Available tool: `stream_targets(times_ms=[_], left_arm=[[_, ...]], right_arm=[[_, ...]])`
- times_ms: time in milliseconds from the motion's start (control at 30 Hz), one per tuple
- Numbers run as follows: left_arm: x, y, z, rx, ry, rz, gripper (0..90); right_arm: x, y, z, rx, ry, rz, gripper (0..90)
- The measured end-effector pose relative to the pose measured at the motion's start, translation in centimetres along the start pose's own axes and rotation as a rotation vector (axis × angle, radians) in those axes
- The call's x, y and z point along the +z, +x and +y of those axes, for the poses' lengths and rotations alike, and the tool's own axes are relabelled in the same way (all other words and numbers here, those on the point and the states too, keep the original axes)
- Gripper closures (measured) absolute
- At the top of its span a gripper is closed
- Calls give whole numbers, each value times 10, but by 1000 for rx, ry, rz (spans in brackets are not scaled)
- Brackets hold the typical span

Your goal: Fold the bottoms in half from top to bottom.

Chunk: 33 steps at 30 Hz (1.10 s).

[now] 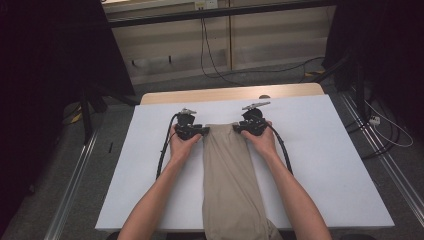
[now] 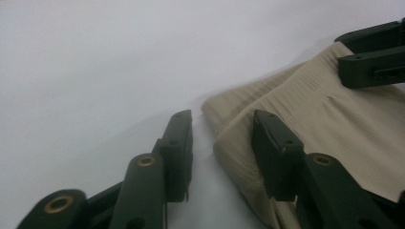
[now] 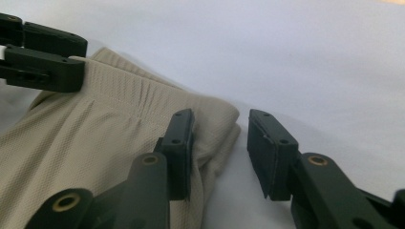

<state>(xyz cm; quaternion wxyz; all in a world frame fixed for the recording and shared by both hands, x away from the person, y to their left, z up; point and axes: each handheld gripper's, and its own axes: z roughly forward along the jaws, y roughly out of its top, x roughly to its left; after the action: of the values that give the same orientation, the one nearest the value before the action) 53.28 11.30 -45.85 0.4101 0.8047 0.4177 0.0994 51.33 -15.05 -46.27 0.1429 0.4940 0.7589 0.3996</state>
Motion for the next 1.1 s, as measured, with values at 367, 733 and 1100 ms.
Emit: stream_targets(times_ms=[367, 733, 1100], left_arm=[[4, 8, 0, -77, -28, -48, 506], [10, 8, 4, -94, 6, -110, 658], [3, -4, 11, -97, -41, -98, 821]], right_arm=[[1, 1, 8, 2, 64, 46, 785], [-1, 3, 7, -21, 56, 26, 815], [-10, 3, 11, -20, 27, 37, 821]])
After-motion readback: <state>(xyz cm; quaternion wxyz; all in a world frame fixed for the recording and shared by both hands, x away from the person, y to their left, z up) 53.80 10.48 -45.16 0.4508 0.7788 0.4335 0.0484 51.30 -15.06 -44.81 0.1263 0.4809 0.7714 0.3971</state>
